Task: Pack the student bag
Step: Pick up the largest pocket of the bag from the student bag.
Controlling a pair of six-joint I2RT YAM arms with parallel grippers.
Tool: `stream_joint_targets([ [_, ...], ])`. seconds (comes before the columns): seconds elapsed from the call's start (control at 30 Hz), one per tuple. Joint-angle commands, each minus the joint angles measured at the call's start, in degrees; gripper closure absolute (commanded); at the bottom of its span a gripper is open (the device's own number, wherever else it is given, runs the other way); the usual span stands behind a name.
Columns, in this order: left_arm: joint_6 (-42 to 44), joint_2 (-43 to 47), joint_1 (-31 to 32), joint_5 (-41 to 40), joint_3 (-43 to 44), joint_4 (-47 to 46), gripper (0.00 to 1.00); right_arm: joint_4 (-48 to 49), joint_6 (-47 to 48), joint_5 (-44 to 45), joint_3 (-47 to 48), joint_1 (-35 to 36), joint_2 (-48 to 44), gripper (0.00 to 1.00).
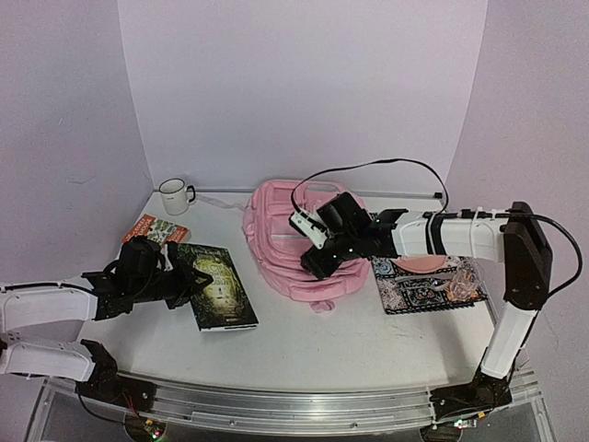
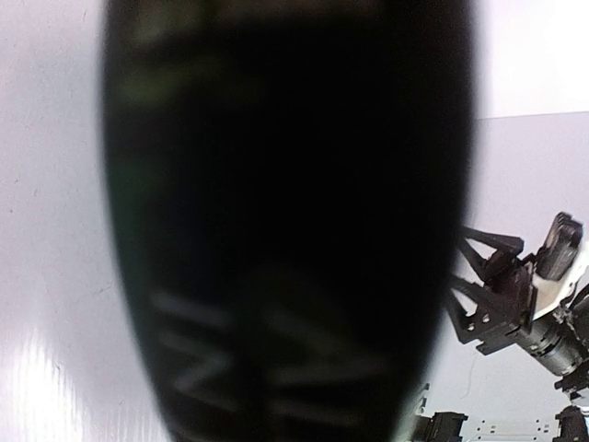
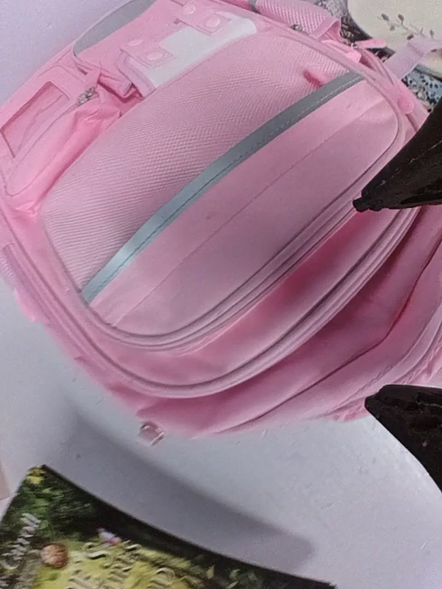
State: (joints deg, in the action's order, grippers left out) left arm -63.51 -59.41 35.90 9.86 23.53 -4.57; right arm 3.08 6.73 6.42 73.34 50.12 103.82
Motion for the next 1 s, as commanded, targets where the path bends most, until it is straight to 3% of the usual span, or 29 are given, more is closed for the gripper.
stream_joint_targets([
  [0.0,-0.2,-2.3,-1.8,3.6,1.3,-7.8,1.00,-6.4,9.6,-0.5,0.1,0.2,-0.2,0.37],
  [0.17,-0.2,-4.0,-2.5,4.9,1.3,-8.9,1.00,-7.1,11.6,-2.1,0.9,0.2,1.3,0.37],
  [0.4,-0.1,-4.5,-2.8,5.6,1.3,-9.5,1.00,-8.8,13.5,2.6,2.6,0.2,5.0,0.37],
  [0.6,0.2,-5.9,-2.9,6.6,1.8,-10.0,1.00,-7.3,13.0,11.3,4.0,0.2,5.9,0.46],
  [0.97,1.5,-8.7,-2.9,9.0,3.2,-10.8,1.00,-6.8,13.0,13.0,6.1,0.1,4.6,0.46],
])
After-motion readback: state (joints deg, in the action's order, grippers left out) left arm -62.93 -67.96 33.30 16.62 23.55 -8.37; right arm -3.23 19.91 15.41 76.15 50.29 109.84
